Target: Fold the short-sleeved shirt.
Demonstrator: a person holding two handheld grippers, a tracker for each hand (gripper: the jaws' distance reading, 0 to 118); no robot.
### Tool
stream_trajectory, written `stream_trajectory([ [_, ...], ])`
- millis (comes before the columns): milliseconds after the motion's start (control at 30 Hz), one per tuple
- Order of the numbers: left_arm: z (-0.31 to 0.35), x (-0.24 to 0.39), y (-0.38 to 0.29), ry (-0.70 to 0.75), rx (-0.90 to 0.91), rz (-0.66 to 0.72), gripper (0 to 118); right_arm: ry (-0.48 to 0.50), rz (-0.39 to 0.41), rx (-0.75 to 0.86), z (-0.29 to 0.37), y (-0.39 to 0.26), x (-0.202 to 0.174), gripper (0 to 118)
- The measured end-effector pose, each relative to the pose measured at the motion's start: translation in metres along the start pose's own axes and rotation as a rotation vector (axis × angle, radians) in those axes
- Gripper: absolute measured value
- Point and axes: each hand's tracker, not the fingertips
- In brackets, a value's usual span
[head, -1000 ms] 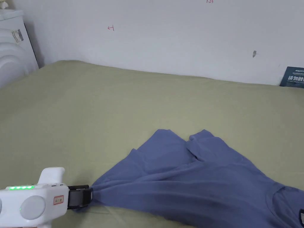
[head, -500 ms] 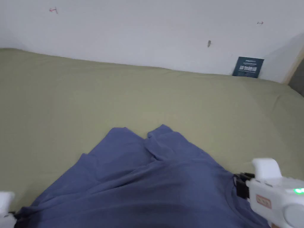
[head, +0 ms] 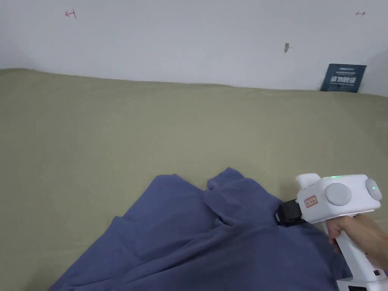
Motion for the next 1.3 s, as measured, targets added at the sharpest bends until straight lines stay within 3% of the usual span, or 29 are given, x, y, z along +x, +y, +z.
stream_trajectory([
  [67, -0.001, 0.0, 0.001, -0.007, -0.007, 0.005, 0, -0.013, -0.051, 0.0, 0.017, 0.006, -0.001, 71],
  [100, 0.0, 0.0, 0.003, -0.007, -0.01, 0.004, 0, -0.032, -0.016, 0.006, 0.026, 0.004, -0.003, 66],
  [133, 0.001, 0.0, 0.004, -0.005, -0.011, 0.0, 0, -0.067, 0.065, 0.022, 0.034, 0.002, -0.006, 35],
  [167, 0.003, -0.001, 0.005, 0.0, -0.013, -0.005, 0, -0.116, 0.09, 0.058, 0.043, -0.005, -0.011, 1],
  [233, 0.011, 0.004, 0.007, 0.007, -0.009, -0.007, 0, -0.059, 0.067, 0.098, 0.073, -0.013, -0.019, 1],
  [367, 0.044, 0.002, 0.023, -0.001, 0.072, 0.036, 0, -0.067, 0.106, 0.277, 0.166, -0.022, -0.028, 1],
  [467, 0.088, 0.009, 0.052, -0.015, 0.184, 0.077, 0, -0.101, 0.132, 0.419, 0.245, -0.028, -0.032, 1],
  [567, 0.133, 0.02, 0.086, -0.033, 0.288, 0.08, 0, -0.148, 0.093, 0.541, 0.324, -0.033, -0.026, 1],
  [767, 0.226, 0.064, 0.174, -0.059, 0.45, -0.005, 0, -0.226, 0.077, 0.755, 0.47, -0.051, -0.022, 1],
  [1067, 0.309, 0.117, 0.282, -0.007, 0.572, -0.064, 0, -0.284, -0.087, 0.861, 0.535, -0.024, 0.032, 1],
  [1233, 0.322, 0.133, 0.306, 0.052, 0.574, -0.079, 0, -0.228, -0.149, 0.896, 0.53, 0.007, 0.06, 1],
  [1267, 0.323, 0.134, 0.309, 0.057, 0.577, -0.077, 0, -0.226, -0.147, 0.895, 0.528, 0.013, 0.062, 1],
  [1300, 0.323, 0.134, 0.312, 0.065, 0.584, -0.07, 0, -0.248, -0.134, 0.921, 0.546, -0.001, 0.037, 1],
])
